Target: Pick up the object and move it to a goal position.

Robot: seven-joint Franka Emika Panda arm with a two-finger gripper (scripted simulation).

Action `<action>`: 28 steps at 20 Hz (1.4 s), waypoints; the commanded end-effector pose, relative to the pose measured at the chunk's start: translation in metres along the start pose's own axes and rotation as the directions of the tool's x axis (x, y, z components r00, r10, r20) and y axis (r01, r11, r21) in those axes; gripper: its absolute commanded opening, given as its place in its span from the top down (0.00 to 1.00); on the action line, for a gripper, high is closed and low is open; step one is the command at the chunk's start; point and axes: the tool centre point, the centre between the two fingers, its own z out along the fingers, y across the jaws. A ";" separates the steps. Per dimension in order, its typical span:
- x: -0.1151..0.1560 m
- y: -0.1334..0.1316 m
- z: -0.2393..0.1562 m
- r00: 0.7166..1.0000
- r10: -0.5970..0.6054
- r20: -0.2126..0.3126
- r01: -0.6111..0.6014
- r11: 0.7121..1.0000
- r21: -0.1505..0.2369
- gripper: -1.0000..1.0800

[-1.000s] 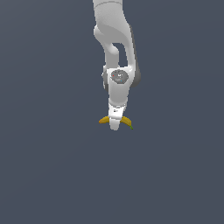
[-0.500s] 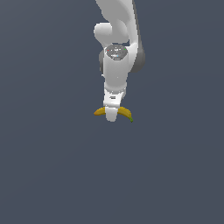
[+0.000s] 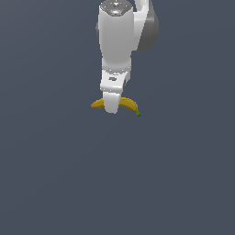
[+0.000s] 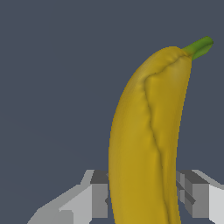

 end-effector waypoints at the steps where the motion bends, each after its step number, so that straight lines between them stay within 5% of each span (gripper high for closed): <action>1: -0.003 0.004 -0.027 1.000 0.000 0.000 0.000 1.000 -0.001 1.00; 14: -0.019 0.028 -0.138 1.000 0.004 0.002 -0.004 1.000 -0.003 1.00; 28: -0.023 0.038 -0.176 1.000 0.006 0.004 -0.006 1.000 -0.003 1.00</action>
